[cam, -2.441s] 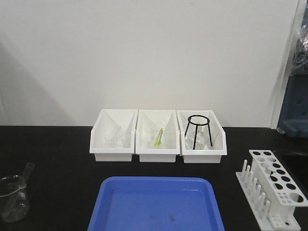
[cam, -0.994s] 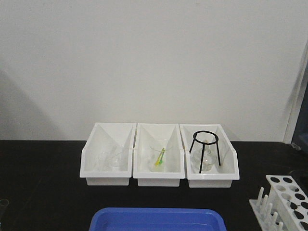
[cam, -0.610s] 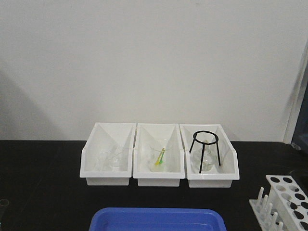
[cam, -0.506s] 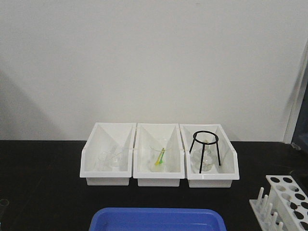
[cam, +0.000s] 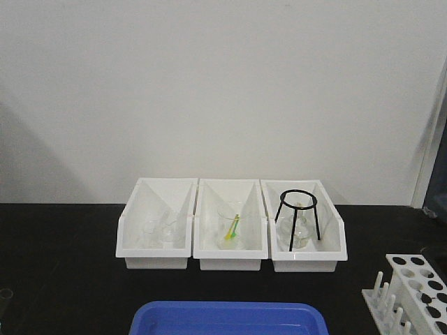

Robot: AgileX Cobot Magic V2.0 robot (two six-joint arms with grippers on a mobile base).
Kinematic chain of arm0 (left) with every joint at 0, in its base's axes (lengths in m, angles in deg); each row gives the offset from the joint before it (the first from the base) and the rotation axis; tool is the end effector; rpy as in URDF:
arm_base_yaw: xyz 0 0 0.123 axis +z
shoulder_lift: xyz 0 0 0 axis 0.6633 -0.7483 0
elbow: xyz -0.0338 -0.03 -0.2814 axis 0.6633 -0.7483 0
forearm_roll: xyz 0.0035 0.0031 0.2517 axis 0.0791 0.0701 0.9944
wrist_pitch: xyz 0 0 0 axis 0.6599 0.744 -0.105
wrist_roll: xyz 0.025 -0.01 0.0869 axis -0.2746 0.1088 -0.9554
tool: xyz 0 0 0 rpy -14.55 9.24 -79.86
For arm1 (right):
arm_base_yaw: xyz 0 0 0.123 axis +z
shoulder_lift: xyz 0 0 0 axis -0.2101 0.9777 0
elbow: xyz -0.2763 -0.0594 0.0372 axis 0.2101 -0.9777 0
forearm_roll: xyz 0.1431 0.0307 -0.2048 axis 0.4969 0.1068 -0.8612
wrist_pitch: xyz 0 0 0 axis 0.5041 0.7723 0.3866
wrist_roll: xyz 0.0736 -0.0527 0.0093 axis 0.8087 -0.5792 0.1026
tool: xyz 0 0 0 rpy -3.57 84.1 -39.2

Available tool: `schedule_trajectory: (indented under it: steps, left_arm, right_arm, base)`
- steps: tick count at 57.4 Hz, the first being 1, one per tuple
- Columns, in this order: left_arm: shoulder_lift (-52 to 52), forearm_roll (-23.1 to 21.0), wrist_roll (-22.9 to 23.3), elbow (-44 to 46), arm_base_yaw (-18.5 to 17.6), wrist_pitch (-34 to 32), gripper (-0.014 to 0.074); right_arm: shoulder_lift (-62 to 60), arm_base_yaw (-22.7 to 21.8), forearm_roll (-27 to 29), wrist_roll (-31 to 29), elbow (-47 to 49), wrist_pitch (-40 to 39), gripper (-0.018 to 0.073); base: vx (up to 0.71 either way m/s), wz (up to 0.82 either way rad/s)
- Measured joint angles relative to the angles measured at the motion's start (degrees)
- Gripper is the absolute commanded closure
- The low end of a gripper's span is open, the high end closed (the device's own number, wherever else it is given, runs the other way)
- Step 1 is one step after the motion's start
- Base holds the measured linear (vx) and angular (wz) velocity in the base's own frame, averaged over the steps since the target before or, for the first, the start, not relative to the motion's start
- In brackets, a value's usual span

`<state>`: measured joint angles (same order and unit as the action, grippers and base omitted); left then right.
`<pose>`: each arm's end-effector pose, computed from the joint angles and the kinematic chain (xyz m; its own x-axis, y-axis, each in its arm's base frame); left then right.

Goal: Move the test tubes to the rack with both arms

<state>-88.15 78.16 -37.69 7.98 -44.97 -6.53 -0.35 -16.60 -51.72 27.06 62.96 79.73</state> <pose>0.0565 -0.0047 0.1893 -0.0924 -0.0558 -0.9942 0.0673 0.9958 -0.0621 0.0567 -0.0048 0.1965 -0.0054 0.0290 -0.9996 0.0810 0.9963 0.0284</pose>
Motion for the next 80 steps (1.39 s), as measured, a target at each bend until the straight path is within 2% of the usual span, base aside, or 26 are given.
schedule_trajectory:
  steps: [9, 17, 25, 32, 39, 50, 59, 69, 80]
  left_arm:
    - [0.00, -0.02, 0.04, 0.00, 0.00, -6.27, 0.0611]
    - [0.00, -0.06, 0.11, 0.19, 0.00, -13.50, 0.0611]
    - [-0.38, -0.20, 0.11, 6.51, 0.00, -12.26, 0.0611]
    - [-4.59, -0.20, -0.31, 16.72, 0.00, -11.76, 0.0611]
    - [-13.24, -0.20, -2.20, 28.48, 0.00, -11.77, 0.0611]
    - [-27.71, -0.20, -3.78, 41.66, 0.00, -11.42, 0.0611]
    - [-36.67, -0.20, -3.84, 45.66, 0.00, -10.98, 0.0611]
    - [-41.98, -0.20, -3.84, 45.97, 0.00, -9.56, 0.0596]
    - [-43.10, -0.20, -4.09, 45.97, 0.00, -9.19, 0.0498]
  right_arm:
    - [0.00, 0.00, 0.00, 0.00, 0.00, -1.53, 0.0566]
    - [0.00, 0.00, 0.00, 0.00, 0.00, -8.56, 0.0566]
    - [0.00, 0.00, 0.05, 0.00, 3.73, -11.10, 0.0566]
    - [2.66, 0.00, -0.41, -0.58, 13.96, -11.50, 0.0566]
    - [10.26, 0.00, -1.66, -1.32, 27.06, -10.66, 0.0566]
    - [24.97, 0.00, -2.17, -1.48, 40.61, -9.63, 0.0566]
    - [34.54, 0.00, -2.09, -1.48, 45.59, -10.39, 0.0566]
    - [39.50, 0.00, -1.99, -0.70, 46.02, -10.52, 0.0558]
    - [40.20, 0.00, -1.93, -0.16, 46.02, -9.65, 0.0479]
  base:
    - [0.00, 0.00]
    - [0.00, 0.00]
    - [0.00, 0.00]
    - [0.00, 0.00]
    - [0.00, 0.00]
    - [0.00, 0.00]
    - [0.00, 0.00]
    - [0.00, 0.00]
    - [0.00, 0.00]
